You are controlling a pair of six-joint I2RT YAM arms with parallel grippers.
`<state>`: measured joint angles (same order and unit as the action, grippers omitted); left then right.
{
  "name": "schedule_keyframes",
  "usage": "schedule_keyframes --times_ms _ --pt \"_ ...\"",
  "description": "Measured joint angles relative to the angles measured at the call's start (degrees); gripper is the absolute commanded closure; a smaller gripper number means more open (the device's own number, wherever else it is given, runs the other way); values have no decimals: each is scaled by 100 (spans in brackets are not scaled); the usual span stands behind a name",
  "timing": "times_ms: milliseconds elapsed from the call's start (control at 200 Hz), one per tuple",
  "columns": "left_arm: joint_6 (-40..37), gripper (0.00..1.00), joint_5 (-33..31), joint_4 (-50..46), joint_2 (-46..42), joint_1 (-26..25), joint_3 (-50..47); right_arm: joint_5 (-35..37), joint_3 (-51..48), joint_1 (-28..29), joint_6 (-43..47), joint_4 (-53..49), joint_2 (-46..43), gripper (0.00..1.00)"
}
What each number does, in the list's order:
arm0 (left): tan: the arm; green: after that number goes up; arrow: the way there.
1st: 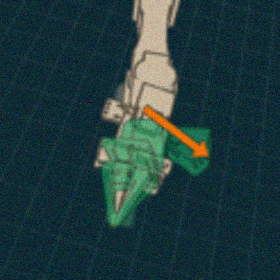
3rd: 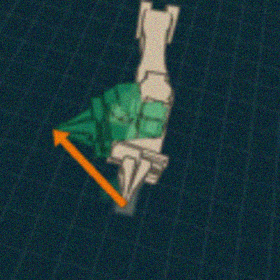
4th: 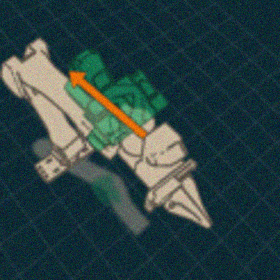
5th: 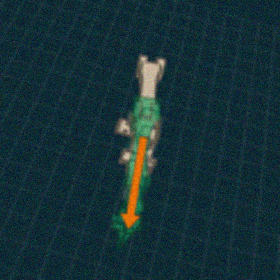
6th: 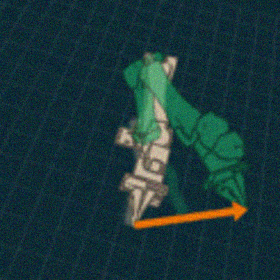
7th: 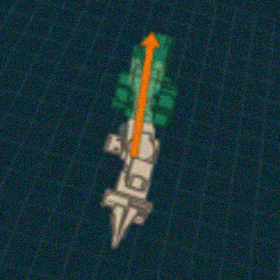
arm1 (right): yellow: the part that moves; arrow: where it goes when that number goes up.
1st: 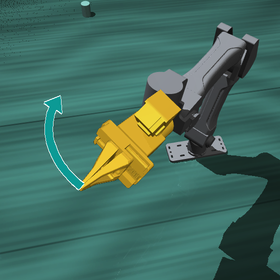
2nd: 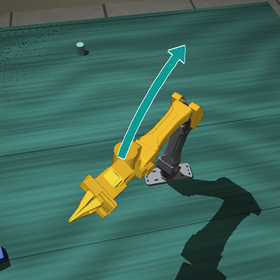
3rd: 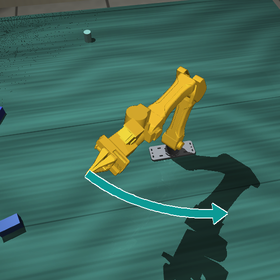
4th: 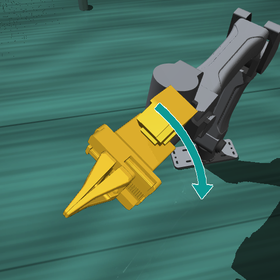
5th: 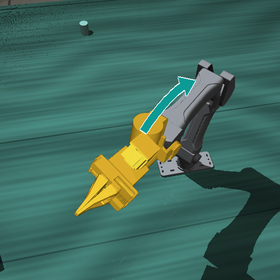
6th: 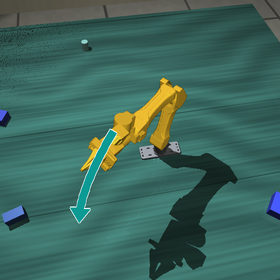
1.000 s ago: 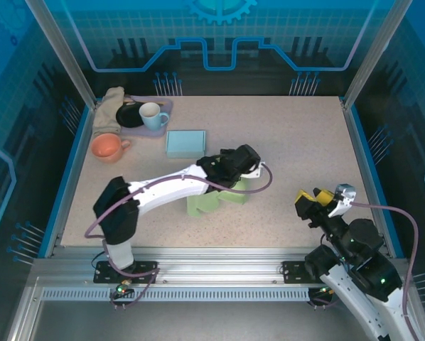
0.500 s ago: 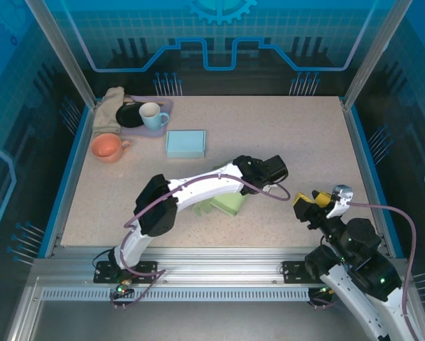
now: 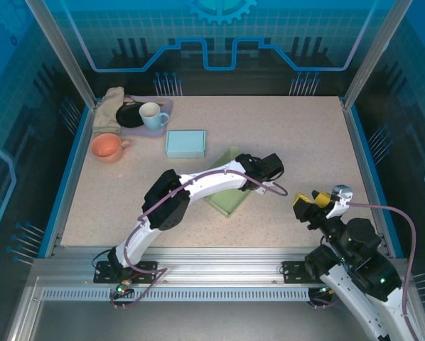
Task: Fold the paper box
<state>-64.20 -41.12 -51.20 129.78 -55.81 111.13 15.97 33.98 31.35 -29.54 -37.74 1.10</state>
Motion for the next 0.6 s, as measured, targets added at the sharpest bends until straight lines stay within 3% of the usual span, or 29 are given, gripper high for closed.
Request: schedule_keyframes --times_ms 160,305,470,600 --pt "398 60 103 592 -240 4 -166 2 -2 0 7 2 0 34" --pt "1257 59 361 1335 -1150 -13 -686 7 -26 0 26 9 0 34" --pt "2586 55 358 2332 -2549 -20 -1707 26 -181 0 83 76 7 32" --pt "4140 50 142 2898 -3447 48 -2656 -22 -240 0 153 216 319 29"
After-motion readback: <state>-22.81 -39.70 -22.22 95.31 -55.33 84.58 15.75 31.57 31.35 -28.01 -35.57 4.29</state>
